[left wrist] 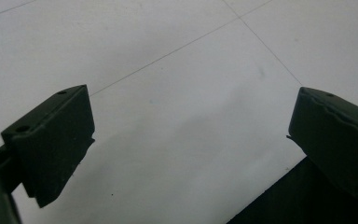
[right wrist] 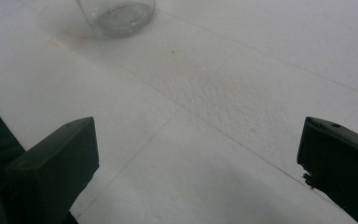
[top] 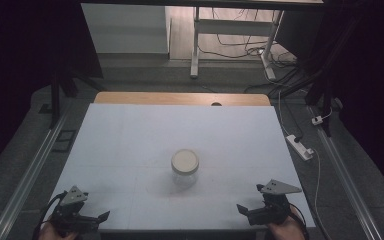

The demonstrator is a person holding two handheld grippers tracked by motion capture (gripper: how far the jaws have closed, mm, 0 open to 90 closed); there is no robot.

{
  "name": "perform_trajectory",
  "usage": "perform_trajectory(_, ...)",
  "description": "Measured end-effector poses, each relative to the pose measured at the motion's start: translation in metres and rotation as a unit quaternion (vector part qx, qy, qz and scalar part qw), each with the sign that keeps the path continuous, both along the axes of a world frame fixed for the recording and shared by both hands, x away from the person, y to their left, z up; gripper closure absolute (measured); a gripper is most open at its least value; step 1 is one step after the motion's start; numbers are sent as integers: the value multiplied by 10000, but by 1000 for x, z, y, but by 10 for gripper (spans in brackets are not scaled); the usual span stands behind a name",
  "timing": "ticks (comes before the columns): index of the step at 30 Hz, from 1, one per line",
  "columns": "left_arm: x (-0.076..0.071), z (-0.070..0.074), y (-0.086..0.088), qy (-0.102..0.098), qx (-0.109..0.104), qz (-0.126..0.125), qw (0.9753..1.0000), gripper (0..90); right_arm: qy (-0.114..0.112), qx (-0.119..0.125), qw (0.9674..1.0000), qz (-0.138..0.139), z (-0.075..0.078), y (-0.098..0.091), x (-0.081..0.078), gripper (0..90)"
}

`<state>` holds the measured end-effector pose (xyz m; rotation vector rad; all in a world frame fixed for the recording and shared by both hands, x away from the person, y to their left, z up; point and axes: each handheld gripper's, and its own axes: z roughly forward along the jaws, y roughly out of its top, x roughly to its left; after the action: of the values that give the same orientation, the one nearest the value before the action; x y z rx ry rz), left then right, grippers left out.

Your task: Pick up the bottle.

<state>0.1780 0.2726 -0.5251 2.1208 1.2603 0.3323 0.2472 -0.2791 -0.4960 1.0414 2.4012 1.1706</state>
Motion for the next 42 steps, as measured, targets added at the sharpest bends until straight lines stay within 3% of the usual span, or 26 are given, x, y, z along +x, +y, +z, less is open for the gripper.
perform_trajectory(11, 0, 0, 1, 3, -52, -6, 10000, 12, -39, 102, 9999, 103, 1, 5, 2, 0)
perform_trajectory(23, 0, 0, 1, 9, -56, 3, 10000, 11, -77, 250, 9989, 390, 3, 19, 6, 0)
perform_trajectory(42, 1, 0, 2, 24, -71, 2, 10000, 11, -196, 187, 9956, 896, 1, 52, 16, 0)
